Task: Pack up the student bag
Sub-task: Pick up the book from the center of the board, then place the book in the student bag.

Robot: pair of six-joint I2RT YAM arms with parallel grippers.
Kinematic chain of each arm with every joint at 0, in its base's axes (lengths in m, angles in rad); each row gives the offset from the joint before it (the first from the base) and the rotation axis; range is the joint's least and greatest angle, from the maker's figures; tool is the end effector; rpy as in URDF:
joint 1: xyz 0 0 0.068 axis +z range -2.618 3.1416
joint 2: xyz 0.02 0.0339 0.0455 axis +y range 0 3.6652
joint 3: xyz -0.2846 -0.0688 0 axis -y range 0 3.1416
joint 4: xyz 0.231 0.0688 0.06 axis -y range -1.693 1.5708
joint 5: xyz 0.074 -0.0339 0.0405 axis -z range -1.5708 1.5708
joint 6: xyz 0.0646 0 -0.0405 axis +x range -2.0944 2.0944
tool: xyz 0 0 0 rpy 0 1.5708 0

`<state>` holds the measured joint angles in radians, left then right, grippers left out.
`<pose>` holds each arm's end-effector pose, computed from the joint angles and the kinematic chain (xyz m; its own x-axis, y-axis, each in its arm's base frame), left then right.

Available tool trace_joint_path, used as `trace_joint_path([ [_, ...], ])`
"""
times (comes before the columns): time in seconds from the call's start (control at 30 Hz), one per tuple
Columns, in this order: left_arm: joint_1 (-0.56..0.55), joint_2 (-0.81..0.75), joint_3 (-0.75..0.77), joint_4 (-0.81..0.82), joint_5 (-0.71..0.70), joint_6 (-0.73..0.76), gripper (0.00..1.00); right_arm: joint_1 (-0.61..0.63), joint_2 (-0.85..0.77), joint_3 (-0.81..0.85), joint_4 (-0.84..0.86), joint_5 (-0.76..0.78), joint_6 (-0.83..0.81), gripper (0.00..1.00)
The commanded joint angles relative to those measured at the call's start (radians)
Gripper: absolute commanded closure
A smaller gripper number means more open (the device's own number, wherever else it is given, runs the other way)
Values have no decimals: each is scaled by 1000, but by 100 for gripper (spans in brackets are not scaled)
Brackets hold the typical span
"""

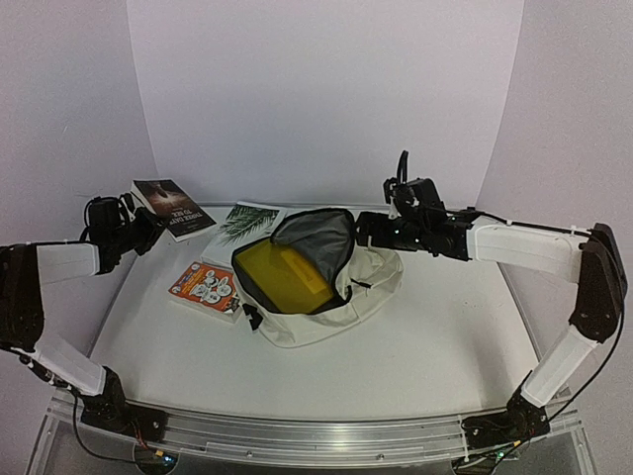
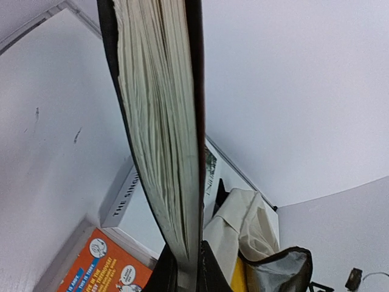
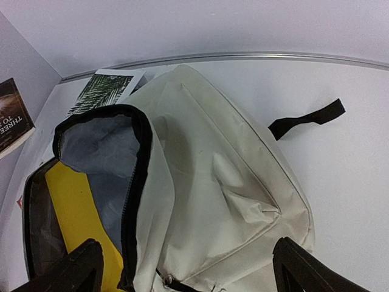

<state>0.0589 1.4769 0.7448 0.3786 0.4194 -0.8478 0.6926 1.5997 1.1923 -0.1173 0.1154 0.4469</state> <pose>0.3310 -0.0068 0.2410 -0.4743 -0.7140 -0.5150 -0.0424 0.6028 -0.7967 0.3000 0.2393 0.2923 -0.5886 0.0694 -0.8054 -0.3362 0.8850 0.3220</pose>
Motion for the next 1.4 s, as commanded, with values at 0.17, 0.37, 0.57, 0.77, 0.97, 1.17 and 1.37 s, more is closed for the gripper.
trace_joint_path([
  [0.17, -114, -318, 52, -329, 76, 52, 100, -37, 207, 219, 27, -158, -57, 24],
  [0.37, -281, -336, 75, -398, 110, 2, 100, -38, 283, 297, 27, -168, -85, 41],
  [0.57, -404, -355, 54, -389, 121, -87, 100, -39, 292, 353, 28, -165, -79, 93],
  [0.77, -544, -332, 37, -402, 72, -172, 100, -39, 161, 290, 108, -146, -60, 100],
  [0.97, -637, -312, 18, -411, 5, -239, 100, -38, 71, 226, 215, -146, -36, 100],
  [1.17, -699, -291, 2, -394, -58, -293, 100, -38, 55, 206, 241, -158, -19, 100],
  [1.37, -702, -251, -30, -308, -52, -328, 100, -38, 46, 193, 249, -189, -22, 100],
])
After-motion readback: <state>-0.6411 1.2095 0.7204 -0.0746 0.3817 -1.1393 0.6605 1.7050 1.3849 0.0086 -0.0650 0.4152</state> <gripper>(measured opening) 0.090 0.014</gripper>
